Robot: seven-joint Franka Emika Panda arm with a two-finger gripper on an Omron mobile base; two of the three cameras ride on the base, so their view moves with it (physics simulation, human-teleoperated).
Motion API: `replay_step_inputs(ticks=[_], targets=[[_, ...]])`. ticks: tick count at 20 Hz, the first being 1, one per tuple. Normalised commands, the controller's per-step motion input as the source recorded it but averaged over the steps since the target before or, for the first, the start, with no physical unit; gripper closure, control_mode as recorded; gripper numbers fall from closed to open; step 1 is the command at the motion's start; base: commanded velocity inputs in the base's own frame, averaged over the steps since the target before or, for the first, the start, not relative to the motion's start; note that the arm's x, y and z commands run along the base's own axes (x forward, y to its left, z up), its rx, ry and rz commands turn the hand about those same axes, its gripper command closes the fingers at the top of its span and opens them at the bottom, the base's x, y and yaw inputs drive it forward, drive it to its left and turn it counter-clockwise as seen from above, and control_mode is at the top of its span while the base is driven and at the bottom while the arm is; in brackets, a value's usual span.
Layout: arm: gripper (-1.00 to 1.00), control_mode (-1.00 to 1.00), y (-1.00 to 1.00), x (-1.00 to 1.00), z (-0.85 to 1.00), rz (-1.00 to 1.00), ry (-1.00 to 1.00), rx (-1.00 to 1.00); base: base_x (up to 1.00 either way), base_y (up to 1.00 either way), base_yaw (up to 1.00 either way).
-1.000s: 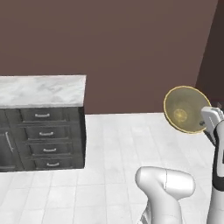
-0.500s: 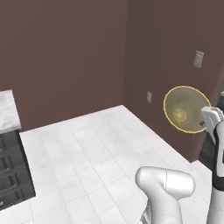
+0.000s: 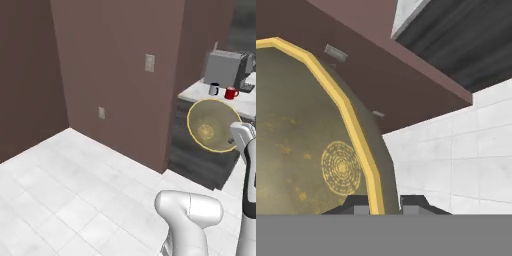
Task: Clear the mugs and bowl far away from the sink.
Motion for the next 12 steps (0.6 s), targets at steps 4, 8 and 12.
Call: replay_step_inputs(ticks=[4,8,12], targets=[[1.00,1.00,0.00,0.00,0.00,0.00,0.00,0.00,0.01,0.00,-0.63],[1.00,1.00,0.00,0.00,0.00,0.00,0.00,0.00,0.25,0.07,-0.56],[1.00,1.00,0.00,0.00,0.00,0.00,0.00,0.00,0.47,0.30,-0.43]])
